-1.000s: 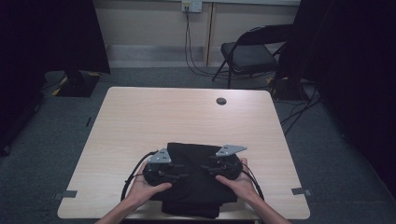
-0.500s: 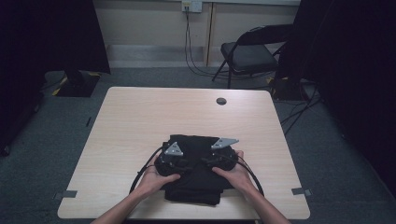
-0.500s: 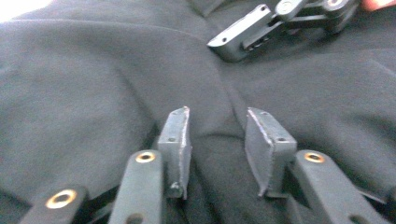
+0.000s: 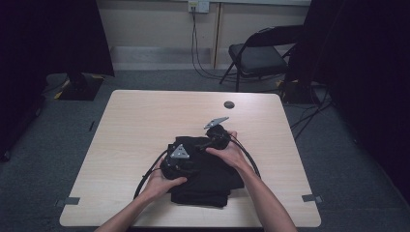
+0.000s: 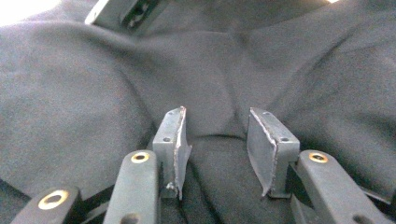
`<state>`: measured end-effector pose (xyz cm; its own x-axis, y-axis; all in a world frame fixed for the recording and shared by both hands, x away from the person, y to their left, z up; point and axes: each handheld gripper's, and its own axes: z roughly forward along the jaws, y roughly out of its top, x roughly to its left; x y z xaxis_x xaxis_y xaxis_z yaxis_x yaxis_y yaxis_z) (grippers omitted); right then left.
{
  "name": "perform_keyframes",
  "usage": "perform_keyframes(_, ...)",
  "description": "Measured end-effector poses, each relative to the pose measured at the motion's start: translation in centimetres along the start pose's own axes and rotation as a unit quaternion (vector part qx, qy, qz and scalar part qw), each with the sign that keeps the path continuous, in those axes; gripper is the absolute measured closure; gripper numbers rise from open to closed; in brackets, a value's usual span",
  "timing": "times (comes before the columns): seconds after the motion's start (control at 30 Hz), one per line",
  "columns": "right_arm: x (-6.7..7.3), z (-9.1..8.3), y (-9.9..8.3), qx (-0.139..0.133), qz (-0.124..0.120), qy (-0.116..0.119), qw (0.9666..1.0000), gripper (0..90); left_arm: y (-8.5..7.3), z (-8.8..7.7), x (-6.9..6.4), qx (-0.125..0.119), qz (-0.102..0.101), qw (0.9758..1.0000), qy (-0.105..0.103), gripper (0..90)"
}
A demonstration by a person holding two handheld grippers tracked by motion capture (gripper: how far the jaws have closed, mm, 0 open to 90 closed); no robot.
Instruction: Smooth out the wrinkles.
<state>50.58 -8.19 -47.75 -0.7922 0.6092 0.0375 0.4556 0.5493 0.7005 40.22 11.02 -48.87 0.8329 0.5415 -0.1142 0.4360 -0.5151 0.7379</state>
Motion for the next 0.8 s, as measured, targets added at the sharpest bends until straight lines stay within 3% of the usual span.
perform_keyframes(0.13, -0.7, 0.7, -0.1, 0.009, 0.01, 0.019, 0.9997, 15.7, 0.0, 0.0, -0.2, 0.003, 0.011, 0.9999, 0.008, 57.8)
perform_keyframes(0.3, -1.3, 1.0, -0.8, 0.024, 0.018, 0.025, 0.9992, 15.4, -0.3, -0.1, -0.1, -0.004, -0.002, 1.0, 0.006, 57.5)
perform_keyframes(0.43, -1.3, 0.9, -1.2, 0.018, 0.017, 0.028, 0.9993, 17.6, -0.4, -0.1, -0.1, -0.009, -0.005, 0.9999, 0.006, 57.5)
perform_keyframes(0.53, -1.0, 0.7, -1.0, 0.022, 0.002, 0.046, 0.9987, 34.4, -0.8, 0.0, 0.1, -0.024, -0.024, 0.9994, 0.002, 57.7)
perform_keyframes(0.7, -1.3, -0.1, -1.9, 0.011, 0.011, 0.1, 0.9949, 60.1, -0.8, 0.0, 0.0, -0.024, -0.018, 0.9995, 0.004, 57.6)
perform_keyframes(0.8, -1.0, -0.3, -2.2, 0.007, 0.011, 0.111, 0.9937, 71.0, -0.8, 0.0, 0.0, -0.026, -0.02, 0.9995, 0.003, 57.6)
